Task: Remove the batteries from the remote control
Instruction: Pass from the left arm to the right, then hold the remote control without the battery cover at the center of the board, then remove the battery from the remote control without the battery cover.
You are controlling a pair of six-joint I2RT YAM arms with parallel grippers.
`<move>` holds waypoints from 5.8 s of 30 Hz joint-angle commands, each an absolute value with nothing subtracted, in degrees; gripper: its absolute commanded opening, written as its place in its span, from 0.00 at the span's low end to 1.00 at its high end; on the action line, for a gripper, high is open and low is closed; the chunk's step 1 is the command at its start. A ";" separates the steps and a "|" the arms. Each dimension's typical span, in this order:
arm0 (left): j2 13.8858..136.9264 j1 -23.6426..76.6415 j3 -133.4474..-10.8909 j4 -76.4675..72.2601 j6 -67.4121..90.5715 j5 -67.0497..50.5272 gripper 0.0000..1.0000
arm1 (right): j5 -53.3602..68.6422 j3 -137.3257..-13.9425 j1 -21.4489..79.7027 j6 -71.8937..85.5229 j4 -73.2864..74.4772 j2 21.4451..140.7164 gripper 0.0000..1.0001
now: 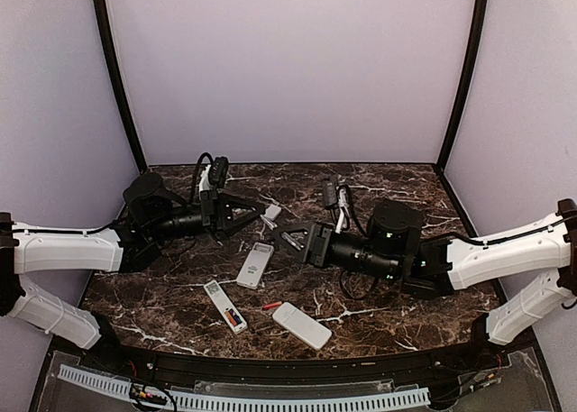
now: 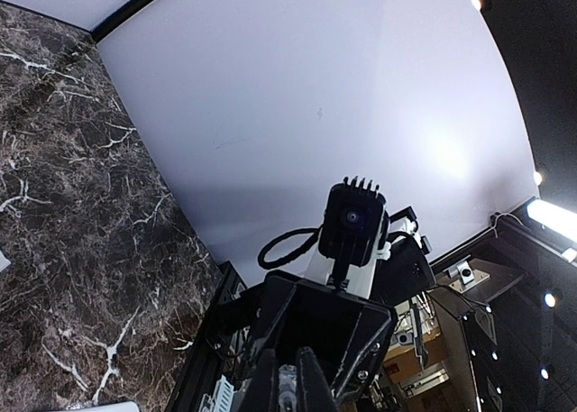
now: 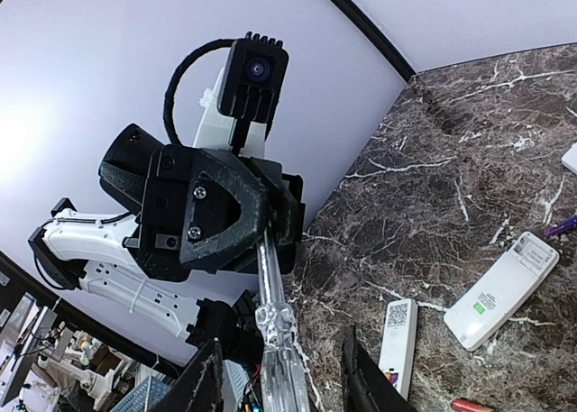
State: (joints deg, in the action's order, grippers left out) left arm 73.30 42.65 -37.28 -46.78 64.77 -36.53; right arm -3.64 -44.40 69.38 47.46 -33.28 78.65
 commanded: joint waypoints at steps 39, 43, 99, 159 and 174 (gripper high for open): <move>64.36 42.93 -43.37 -1.63 44.85 -21.52 0.80 | -13.28 -42.66 69.86 45.83 -20.06 70.28 0.00; 66.82 42.86 -41.66 2.37 45.09 -18.56 0.82 | -14.86 -42.00 69.82 46.26 -17.74 68.36 0.00; 77.95 42.97 -36.55 18.28 35.93 -23.98 0.86 | -14.80 -44.70 69.81 49.29 -10.39 71.18 0.00; 95.58 54.88 -59.98 34.35 1.56 -13.99 0.14 | -4.71 -48.98 64.37 29.87 24.14 65.66 0.00; 99.33 54.87 -62.68 34.26 -4.09 -9.11 0.14 | -7.38 -57.98 66.14 20.92 28.75 78.94 0.00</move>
